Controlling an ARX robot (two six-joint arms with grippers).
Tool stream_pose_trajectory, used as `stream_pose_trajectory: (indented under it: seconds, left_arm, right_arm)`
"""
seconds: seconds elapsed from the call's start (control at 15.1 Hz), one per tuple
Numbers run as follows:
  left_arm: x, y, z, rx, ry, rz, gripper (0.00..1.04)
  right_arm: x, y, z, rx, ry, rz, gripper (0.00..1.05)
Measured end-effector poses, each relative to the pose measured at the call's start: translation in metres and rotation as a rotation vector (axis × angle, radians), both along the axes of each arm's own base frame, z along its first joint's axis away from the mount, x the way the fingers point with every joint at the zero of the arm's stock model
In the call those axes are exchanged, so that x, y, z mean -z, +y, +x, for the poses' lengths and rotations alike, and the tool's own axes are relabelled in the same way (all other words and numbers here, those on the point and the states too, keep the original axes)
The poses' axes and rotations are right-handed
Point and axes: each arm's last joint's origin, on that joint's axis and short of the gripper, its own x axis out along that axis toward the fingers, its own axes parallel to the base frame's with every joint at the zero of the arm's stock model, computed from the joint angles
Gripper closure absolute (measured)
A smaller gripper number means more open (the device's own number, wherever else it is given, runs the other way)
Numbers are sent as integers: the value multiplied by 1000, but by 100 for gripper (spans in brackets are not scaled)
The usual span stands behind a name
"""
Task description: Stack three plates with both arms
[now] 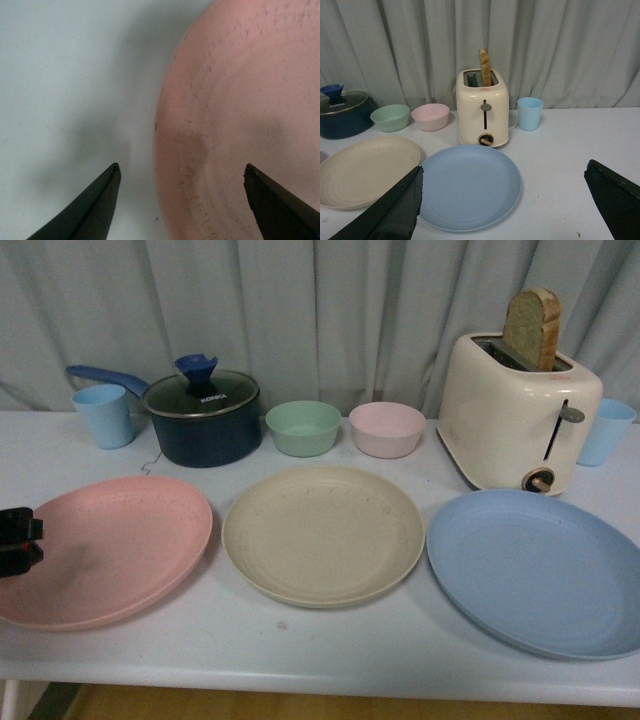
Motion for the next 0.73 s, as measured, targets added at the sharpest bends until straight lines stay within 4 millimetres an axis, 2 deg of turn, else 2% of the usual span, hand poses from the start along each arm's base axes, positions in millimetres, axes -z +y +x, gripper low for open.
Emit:
stream_pose_trajectory:
  seconds: [0.26,0.46,0.73]
  left_arm:
    - [-2,0,2,23,48,60,76]
    - [-5,1,5,28,39,93,100]
    - [-21,7,9,20,15,118,102]
  right_arm:
    - [0,0,0,0,0,0,6]
    - [0,0,0,0,0,0,6]
    - [0,0,0,0,0,0,6]
